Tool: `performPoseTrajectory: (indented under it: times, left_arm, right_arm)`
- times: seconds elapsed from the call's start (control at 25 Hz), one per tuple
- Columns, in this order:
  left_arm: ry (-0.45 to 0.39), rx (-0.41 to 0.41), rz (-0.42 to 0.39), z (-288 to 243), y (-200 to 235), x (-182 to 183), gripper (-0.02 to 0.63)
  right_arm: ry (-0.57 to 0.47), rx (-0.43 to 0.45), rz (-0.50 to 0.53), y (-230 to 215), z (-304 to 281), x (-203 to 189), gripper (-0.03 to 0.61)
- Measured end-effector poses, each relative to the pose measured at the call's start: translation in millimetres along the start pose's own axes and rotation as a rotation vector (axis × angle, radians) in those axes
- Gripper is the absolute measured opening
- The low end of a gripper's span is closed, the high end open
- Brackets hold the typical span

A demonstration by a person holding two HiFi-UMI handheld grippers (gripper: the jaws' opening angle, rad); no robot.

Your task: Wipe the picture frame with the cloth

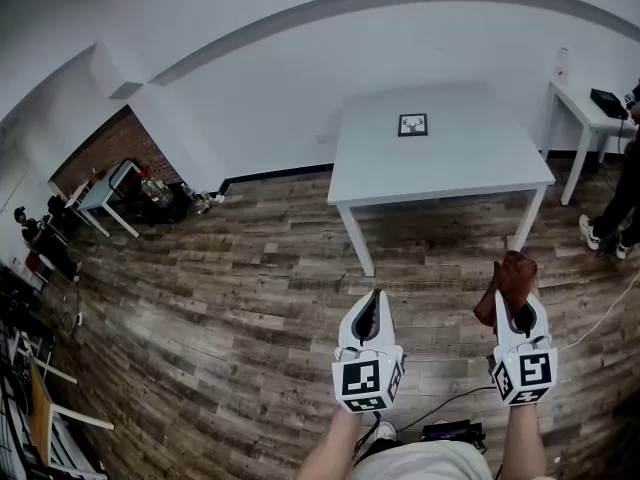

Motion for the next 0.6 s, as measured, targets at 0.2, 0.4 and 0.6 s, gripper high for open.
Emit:
performPoseTrajectory:
  times: [0.2,0.4,0.6]
  left_arm:
    - [0.006,0.003,-0.013,0.4,-7.6,-2.1,0.000]
    - [0.012,0.018,-0.023,-3.9,-23.3,-2.2,0.001]
    - [0.021,0.026,-0.012,-6.1,-47.0,-8.0,0.000]
  right_arm:
    - [-0.007,0.002,-0.029,-7.8,2.5,-2.5,0.107]
    - [-0.014,0.008,-0.038,-23.4,6.9,-3.0,0.107]
    - [-0.016,0.018,-0.058,-47.0,16.1,-12.1,0.107]
Point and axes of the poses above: the fingertips, and each gripper's own axes: z backward along the fingers, y to its left, x out of its top, the point moved 1 cm from there along z, backward along the fingers, and after that the axes turned 7 degrees about x, right-handed, at the moved point
